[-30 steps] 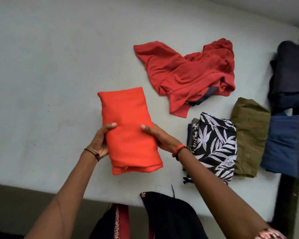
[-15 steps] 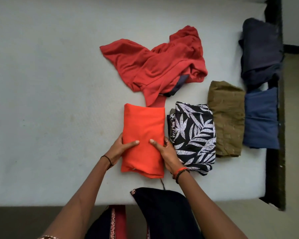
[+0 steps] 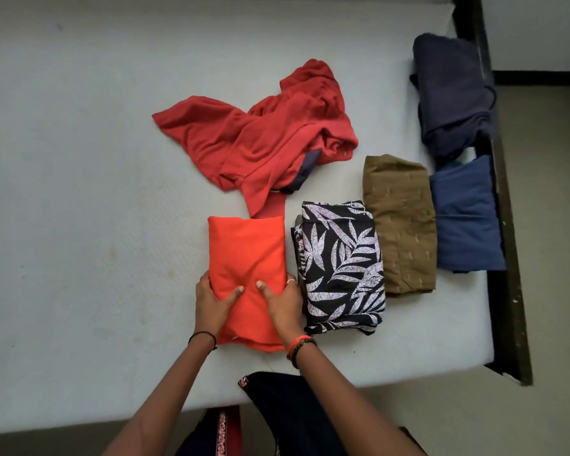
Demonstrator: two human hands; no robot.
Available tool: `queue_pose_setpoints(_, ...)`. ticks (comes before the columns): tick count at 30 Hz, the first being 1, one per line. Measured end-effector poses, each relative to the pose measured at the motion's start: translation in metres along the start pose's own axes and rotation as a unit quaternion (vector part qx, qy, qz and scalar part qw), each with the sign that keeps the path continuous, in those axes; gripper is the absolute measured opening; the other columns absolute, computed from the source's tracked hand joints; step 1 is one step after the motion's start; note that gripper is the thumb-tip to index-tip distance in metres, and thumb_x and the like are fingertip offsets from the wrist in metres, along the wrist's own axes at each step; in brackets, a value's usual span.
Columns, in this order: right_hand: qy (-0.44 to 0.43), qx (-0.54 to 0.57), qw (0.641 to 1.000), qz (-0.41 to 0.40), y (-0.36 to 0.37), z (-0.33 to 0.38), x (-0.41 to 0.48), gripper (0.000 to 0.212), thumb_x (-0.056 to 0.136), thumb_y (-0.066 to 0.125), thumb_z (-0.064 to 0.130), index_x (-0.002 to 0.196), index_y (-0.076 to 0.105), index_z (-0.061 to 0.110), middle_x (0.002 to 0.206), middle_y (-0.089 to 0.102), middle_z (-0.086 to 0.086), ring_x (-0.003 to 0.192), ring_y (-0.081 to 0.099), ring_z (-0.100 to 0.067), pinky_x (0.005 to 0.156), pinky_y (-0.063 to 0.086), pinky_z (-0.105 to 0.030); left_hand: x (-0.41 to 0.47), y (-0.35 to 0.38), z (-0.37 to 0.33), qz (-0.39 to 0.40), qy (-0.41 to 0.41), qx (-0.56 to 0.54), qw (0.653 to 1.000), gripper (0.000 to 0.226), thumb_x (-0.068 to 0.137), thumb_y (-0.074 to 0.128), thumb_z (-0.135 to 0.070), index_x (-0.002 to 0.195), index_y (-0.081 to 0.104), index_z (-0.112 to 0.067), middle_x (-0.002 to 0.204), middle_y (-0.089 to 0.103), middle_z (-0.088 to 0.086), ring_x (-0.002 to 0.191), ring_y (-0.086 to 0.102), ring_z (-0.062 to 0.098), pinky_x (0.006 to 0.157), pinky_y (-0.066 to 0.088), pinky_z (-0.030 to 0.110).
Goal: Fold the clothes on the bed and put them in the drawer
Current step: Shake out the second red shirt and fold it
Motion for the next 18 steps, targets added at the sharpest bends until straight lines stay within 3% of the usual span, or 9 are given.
queue_pose_setpoints(5,-0.004,-0.14,0.988,0.065,-0.014,0.012,-0.016,0.067,0.092,0.056,0.026,0.146,0.025,0.001,0.141,0.038,-0.02,0.131,0.04,-0.033,0.108,0.032,-0.033,-0.002,-0.01,-0.02,-0.006,0.024,0.038,0.999,0.084,0.077,0.076,-0.031,0.144,0.028,-0.014,0.139,0.034,0.014,0.126,0.042,0.024,0.107,0.036,0.042)
queue_pose_setpoints(8,-0.065,-0.132,0.982,0.118,-0.036,0.037,-0.022,0.051,0.092,0.055,0.02,0.138,0.04,0.002,0.135,0.051,-0.016,0.123,0.05,-0.027,0.103,0.036,-0.028,0.006,-0.02,-0.049,-0.049,0.117,0.042,0.991,0.056,0.088,0.064,-0.026,0.136,0.041,-0.009,0.133,0.043,0.014,0.124,0.045,0.024,0.106,0.037,0.038)
queue_pose_setpoints(11,-0.116,-0.044,0.98,0.152,-0.062,0.076,-0.012,0.027,0.089,0.054,0.013,0.112,0.063,0.004,0.1,0.067,-0.008,0.094,0.064,-0.022,0.092,0.048,-0.034,0.024,-0.02,-0.089,-0.058,0.236,0.074,0.967,0.021,0.091,0.058,-0.011,0.111,0.06,-0.006,0.109,0.056,0.011,0.107,0.054,0.026,0.095,0.042,0.034)
queue_pose_setpoints(13,-0.167,-0.039,0.978,0.116,-0.081,0.107,0.01,0.02,0.09,0.051,0.002,0.102,0.067,0.004,0.088,0.068,-0.008,0.083,0.064,-0.02,0.084,0.05,-0.031,0.04,-0.012,-0.115,-0.041,0.287,0.09,0.953,0.012,0.09,0.057,-0.006,0.1,0.063,-0.006,0.1,0.058,0.008,0.097,0.057,0.025,0.089,0.046,0.04)
queue_pose_setpoints(15,-0.235,-0.074,0.969,0.036,-0.097,0.139,0.041,0.023,0.089,0.05,-0.003,0.099,0.069,0.004,0.089,0.071,-0.012,0.078,0.062,-0.019,0.075,0.045,-0.022,0.059,0.002,-0.138,-0.028,0.301,0.106,0.947,0.013,0.089,0.059,-0.011,0.1,0.062,-0.006,0.1,0.058,0.009,0.094,0.058,0.025,0.085,0.047,0.044)
queue_pose_setpoints(18,-0.359,-0.18,0.914,-0.061,-0.111,0.179,0.096,0.04,0.082,0.045,-0.01,0.114,0.065,0.004,0.108,0.066,-0.019,0.099,0.059,-0.032,0.087,0.04,-0.026,0.09,0.027,-0.163,-0.019,0.264,0.189,0.946,0.041,0.085,0.065,-0.036,0.112,0.057,-0.005,0.109,0.056,0.015,0.102,0.054,0.032,0.087,0.043,0.044)
Point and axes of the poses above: each hand's wrist, its own x-axis towards the middle knuckle, its own y-axis out of the palm, z = x × y, the point moved 2 cm from there along x, towards the middle knuckle
